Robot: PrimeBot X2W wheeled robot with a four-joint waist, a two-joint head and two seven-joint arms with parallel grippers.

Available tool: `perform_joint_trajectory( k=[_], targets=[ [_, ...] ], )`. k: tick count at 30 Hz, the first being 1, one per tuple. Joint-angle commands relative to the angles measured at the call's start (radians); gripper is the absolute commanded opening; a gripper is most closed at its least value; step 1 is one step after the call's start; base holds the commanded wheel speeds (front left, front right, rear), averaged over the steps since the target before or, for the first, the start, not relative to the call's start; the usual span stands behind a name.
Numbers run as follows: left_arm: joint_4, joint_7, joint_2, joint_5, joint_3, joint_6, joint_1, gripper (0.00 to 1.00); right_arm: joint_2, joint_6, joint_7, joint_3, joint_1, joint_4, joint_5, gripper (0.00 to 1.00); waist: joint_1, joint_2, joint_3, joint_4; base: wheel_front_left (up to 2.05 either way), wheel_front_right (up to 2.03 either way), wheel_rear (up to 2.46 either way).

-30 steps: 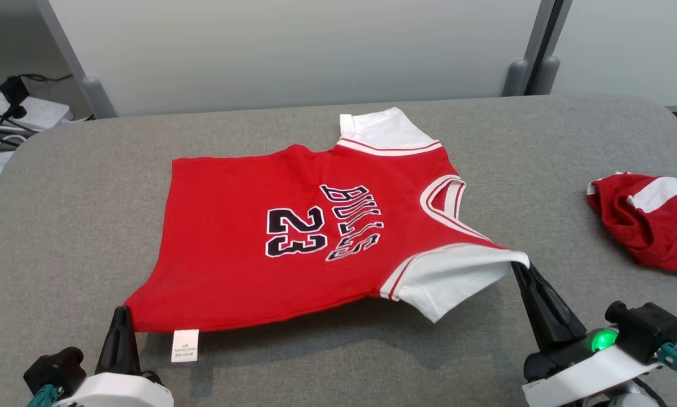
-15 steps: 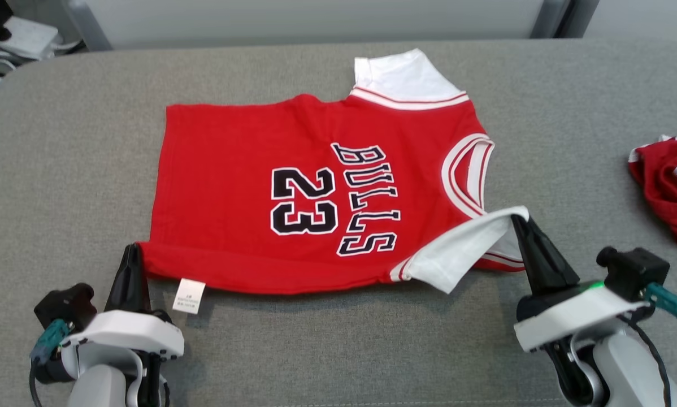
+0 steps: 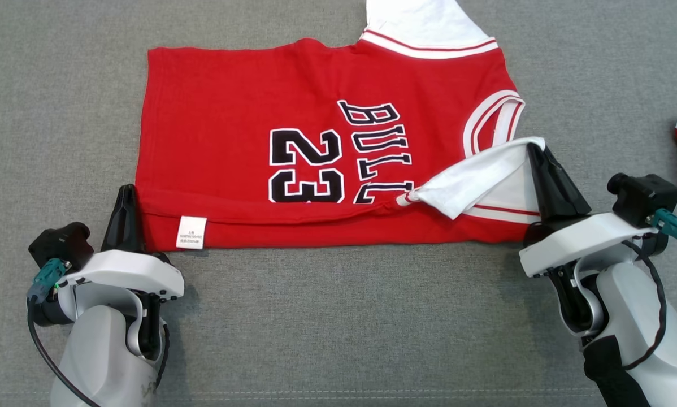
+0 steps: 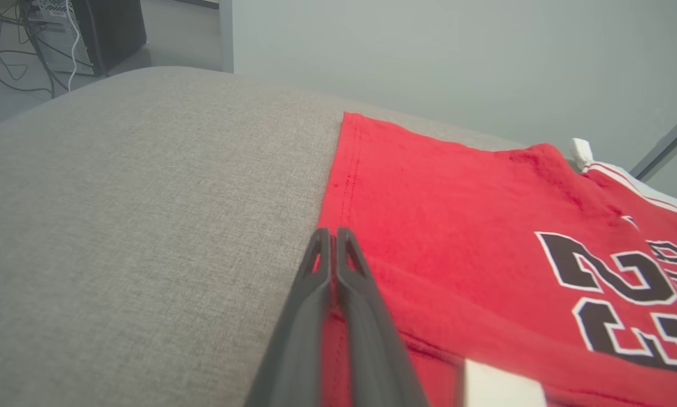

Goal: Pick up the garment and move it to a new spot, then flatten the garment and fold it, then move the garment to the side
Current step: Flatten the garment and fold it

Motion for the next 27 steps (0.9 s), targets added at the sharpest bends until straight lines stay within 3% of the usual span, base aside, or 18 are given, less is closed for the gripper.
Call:
perform_joint_trajectory(
  k=[1, 6, 7, 8, 9, 19, 27],
  targets=[
    [-0.017, -0.010, 0.028, 0.010, 0.031, 0.011, -0.026, 0.00, 0.004, 0.004, -0.012, 0.019, -0.014, -0.012, -0.007, 0.00, 0.0000, 0.0000, 0.004, 0.003, 0.00, 0.00, 0.00],
    [0.001, -0.010, 0.028, 0.024, 0.033, 0.009, -0.052, 0.00, 0.013, 0.004, -0.012, 0.020, -0.047, 0.030, -0.012, 0.00, 0.0000, 0.0000, 0.014, 0.010, 0.00, 0.00, 0.00],
    [0.003, -0.010, 0.028, 0.027, 0.033, 0.009, -0.055, 0.13, 0.016, 0.004, -0.012, 0.021, -0.052, 0.041, -0.010, 0.00, 0.0000, 0.0000, 0.014, 0.011, 0.00, 0.00, 0.00],
    [-0.002, -0.010, 0.028, 0.033, 0.034, 0.011, -0.058, 0.68, 0.019, 0.004, -0.012, 0.022, -0.057, 0.056, -0.005, 0.39, 0.0000, 0.0000, 0.015, 0.012, 0.00, 0.00, 0.00],
    [-0.004, -0.010, 0.028, 0.036, 0.034, 0.011, -0.059, 1.00, 0.022, 0.004, -0.012, 0.024, -0.063, 0.069, -0.004, 1.00, 0.0000, 0.0000, 0.015, 0.012, 0.00, 0.00, 0.00],
    [-0.080, -0.010, 0.028, 0.040, 0.016, 0.031, 0.004, 1.00, 0.025, 0.004, -0.012, -0.067, -0.002, 0.026, -0.039, 1.00, 0.0000, 0.0000, -0.023, 0.008, 0.00, 0.00, 0.00],
    [-0.129, -0.010, 0.028, 0.026, -0.029, 0.045, 0.119, 1.00, 0.008, 0.004, -0.012, -0.003, 0.164, 0.012, -0.010, 1.00, 0.0000, 0.0000, -0.058, -0.006, 0.00, 0.00, 0.00]
  ],
)
